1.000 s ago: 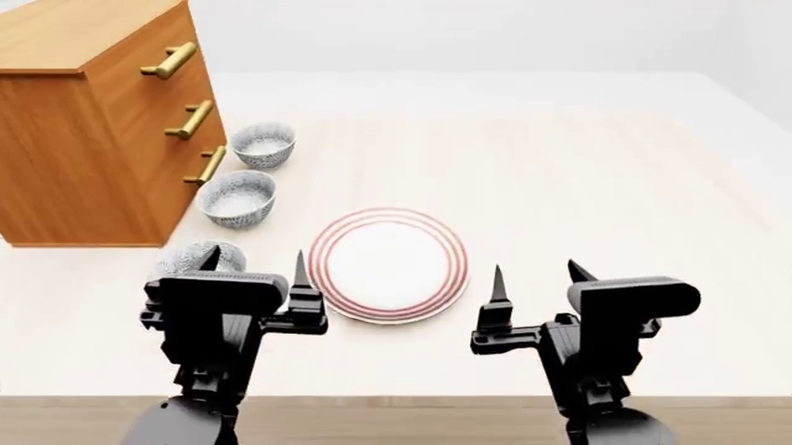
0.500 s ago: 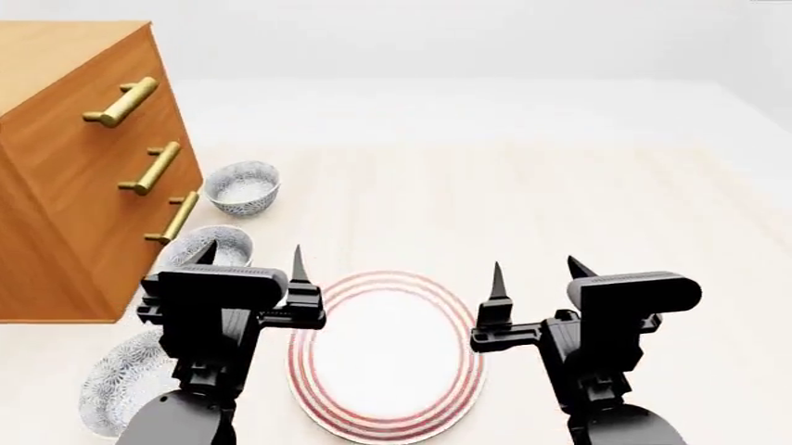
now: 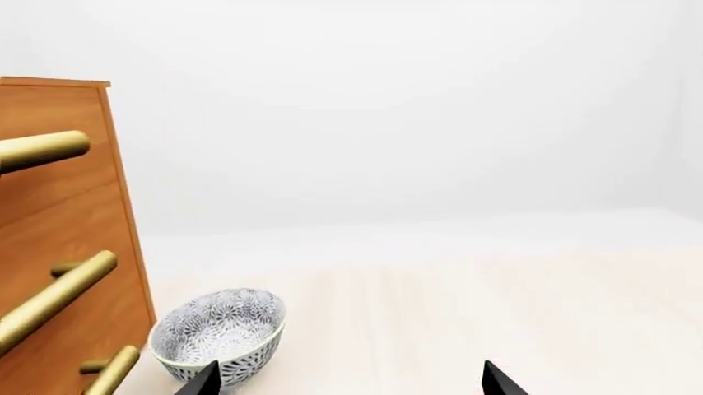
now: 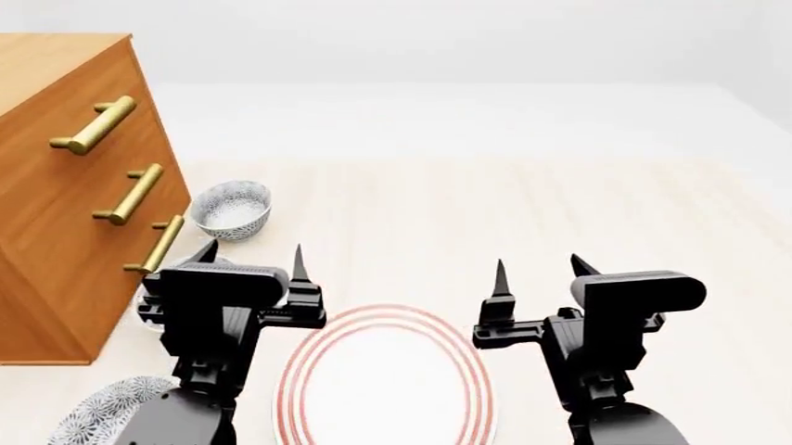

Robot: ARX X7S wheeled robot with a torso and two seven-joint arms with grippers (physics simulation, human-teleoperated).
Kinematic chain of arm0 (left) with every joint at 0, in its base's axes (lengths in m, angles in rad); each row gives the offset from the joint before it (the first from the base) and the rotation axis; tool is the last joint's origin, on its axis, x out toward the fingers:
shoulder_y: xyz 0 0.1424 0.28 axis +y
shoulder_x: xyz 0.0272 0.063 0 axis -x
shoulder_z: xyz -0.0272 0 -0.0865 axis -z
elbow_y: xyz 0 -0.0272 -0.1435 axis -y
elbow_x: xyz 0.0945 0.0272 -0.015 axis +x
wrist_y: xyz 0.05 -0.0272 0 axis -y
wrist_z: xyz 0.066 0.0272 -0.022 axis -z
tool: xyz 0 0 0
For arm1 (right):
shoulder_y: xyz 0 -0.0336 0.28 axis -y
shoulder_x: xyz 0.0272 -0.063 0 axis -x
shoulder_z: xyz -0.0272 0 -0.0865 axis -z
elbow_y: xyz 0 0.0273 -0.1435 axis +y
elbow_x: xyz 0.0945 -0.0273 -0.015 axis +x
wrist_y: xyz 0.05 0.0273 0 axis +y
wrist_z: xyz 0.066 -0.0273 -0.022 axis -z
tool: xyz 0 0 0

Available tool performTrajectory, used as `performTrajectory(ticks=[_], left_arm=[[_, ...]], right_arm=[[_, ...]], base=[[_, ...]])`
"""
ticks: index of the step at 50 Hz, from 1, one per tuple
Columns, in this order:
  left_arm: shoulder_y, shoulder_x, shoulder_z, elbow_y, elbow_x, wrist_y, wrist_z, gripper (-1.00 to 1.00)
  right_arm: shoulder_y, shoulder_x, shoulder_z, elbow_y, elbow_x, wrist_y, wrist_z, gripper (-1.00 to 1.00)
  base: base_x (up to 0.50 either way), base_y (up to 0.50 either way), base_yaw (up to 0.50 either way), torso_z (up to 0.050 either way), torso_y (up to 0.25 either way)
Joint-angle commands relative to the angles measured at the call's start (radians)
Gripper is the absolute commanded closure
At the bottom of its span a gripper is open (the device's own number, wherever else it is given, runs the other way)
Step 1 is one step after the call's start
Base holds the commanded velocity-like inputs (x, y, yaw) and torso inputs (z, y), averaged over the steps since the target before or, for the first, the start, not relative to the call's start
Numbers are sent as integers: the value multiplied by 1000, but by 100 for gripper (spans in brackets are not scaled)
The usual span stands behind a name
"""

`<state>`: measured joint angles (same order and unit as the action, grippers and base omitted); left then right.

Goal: Put the bowl in the middle on the plate.

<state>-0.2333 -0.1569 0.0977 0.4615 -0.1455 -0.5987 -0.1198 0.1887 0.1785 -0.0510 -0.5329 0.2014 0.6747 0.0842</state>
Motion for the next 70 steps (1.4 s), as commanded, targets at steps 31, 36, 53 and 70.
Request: performTrajectory(ticks=[31,36,53,70], left_arm=[[-660,-191,-22,-172,-1022,-921,-706,-100],[-676,-202,12,-200,-1010,-911,-704,-100],[-789,-199,73,-445,-1112,-930,-804,-100],[-861,-197,151,-643,-1023,-819,-717,-100]], right_arm=[[11,14,-11,20,23,-9,26,-100],[13,14,-17,30,26,-12,27,-100],[13,19,-24,48,34,-26,32,-100],[8,23,-30,70,41,-45,39,-100]], base=[[0,0,0,0,0],[0,0,0,0,0],[0,0,0,0,0],[0,0,0,0,0]])
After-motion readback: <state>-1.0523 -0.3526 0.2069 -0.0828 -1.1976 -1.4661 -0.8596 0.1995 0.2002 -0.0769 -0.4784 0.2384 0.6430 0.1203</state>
